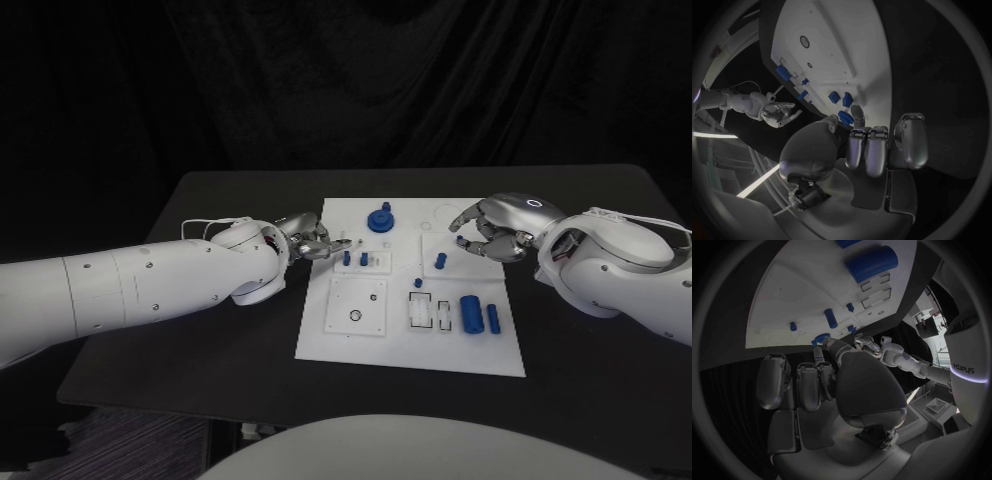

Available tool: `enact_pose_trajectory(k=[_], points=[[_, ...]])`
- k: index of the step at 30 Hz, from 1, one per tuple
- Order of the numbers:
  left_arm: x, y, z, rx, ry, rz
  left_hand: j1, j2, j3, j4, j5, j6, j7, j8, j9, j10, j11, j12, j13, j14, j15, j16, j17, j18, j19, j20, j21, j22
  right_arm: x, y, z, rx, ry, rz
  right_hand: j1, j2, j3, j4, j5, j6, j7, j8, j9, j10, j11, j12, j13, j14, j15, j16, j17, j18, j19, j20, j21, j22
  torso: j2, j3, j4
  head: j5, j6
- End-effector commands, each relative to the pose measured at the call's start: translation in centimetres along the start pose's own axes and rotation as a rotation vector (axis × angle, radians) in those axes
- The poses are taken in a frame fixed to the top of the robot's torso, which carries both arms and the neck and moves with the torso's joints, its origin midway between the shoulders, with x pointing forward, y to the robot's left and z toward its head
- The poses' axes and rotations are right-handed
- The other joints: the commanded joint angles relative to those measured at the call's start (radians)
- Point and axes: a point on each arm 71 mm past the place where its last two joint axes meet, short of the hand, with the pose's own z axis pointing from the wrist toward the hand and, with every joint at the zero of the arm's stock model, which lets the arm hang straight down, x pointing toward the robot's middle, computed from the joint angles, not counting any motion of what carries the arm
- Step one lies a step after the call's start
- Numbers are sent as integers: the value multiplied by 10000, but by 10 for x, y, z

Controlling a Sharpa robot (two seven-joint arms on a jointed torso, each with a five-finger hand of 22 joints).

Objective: Assemble the parts on the task board

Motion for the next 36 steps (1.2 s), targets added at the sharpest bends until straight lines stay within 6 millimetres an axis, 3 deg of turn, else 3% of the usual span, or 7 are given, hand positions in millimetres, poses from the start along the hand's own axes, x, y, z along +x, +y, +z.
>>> enact_pose_trajectory(k=[1,5,11,19,21,27,36], points=[[-13,-13,1,1109,78,715,57,175,-174,-5,335,-146,-32,24,224,1058,-48,33,2628,1075,-68,26,2633,-13,55,-10,50,1845,0,-2,-1,174,-115,31,-93,-56,18,69,-33,45,26,20,-18,-59,10,-38,750,446,16,-54,461,106,-58,0,-56,1771,-26,4,-20,59,-2],[-24,-23,6,1572,1049,714,890,227,-258,-16,908,-252,-33,-60,523,1058,-42,33,2628,1075,-48,26,2633,-106,252,-1,460,1972,-1,-3,-2,198,-153,106,-115,-51,15,89,-28,45,25,20,-24,-61,10,-41,746,445,18,-57,456,106,-59,1,-58,1770,-37,19,-31,118,-2],[-40,-32,17,1464,2680,1100,1276,246,-462,8,875,-363,53,-427,514,1058,30,33,2628,1075,16,26,2633,-106,190,47,465,1965,-1,-3,-1,207,-176,152,-130,-40,17,106,-17,46,25,19,-29,-51,10,-32,755,445,19,-56,458,105,-58,1,-55,1771,-15,16,-16,168,-2],[-43,-36,33,272,4976,704,2020,394,-854,-30,809,-234,248,-1763,-101,1058,214,33,2628,1075,192,26,2633,-66,-13,211,337,1910,-1,-3,-1,216,-119,158,-160,-15,24,142,8,48,24,19,-42,-53,10,-34,752,446,19,-53,462,109,-64,3,-71,1767,18,1,7,163,-2],[-41,-37,35,-136,5332,817,2050,389,-913,-27,787,-207,270,-1893,-175,1058,228,33,2628,1075,207,26,2633,-62,-28,224,326,1905,-1,-4,-2,215,-113,158,-160,-15,24,142,8,48,24,19,-42,-53,10,-34,752,446,19,-53,462,109,-64,3,-71,1767,27,2,5,159,-2],[-40,-38,43,-1218,5859,1211,2181,545,-1304,-47,488,-84,481,-3220,-1038,1058,404,33,2628,1075,344,26,2633,-14,-190,382,145,1834,0,-3,-1,190,-73,155,-166,-3,30,152,22,49,24,19,-46,-46,9,-28,759,449,19,-46,472,106,-60,3,-61,1770,67,-12,11,203,-2],[-41,-43,54,-1482,5587,1156,2323,622,-1383,-81,679,133,485,-3618,-1330,1058,423,33,2628,1075,367,26,2633,-17,-131,407,215,1851,0,-2,-2,174,-24,161,-169,6,36,159,35,51,23,20,-49,-47,8,-29,757,448,19,-49,468,106,-58,3,-57,1771,132,-56,34,177,-2]])
